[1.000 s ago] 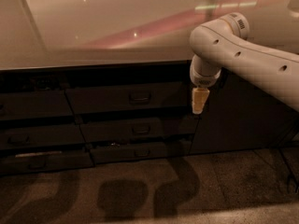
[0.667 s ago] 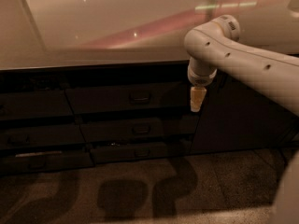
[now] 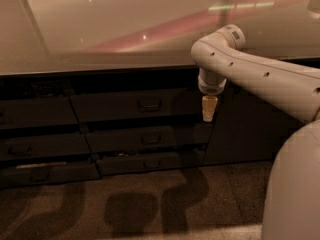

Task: Open top drawer

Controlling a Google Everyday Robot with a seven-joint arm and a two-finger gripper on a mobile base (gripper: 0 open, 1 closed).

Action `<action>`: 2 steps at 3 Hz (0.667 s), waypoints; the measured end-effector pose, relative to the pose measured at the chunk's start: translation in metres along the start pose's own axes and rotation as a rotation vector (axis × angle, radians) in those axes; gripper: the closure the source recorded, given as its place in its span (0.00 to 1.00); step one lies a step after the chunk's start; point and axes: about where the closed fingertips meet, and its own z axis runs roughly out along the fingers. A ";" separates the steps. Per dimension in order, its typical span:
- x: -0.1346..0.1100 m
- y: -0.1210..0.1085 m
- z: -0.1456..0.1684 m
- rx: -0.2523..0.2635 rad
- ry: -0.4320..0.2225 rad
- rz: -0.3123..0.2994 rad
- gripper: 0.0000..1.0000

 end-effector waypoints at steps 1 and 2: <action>-0.009 0.003 0.005 -0.034 0.019 -0.046 0.00; -0.030 0.012 0.012 -0.073 0.000 -0.129 0.00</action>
Offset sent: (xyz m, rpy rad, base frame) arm -0.0036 0.0573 -0.0231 -0.0371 0.1336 0.2232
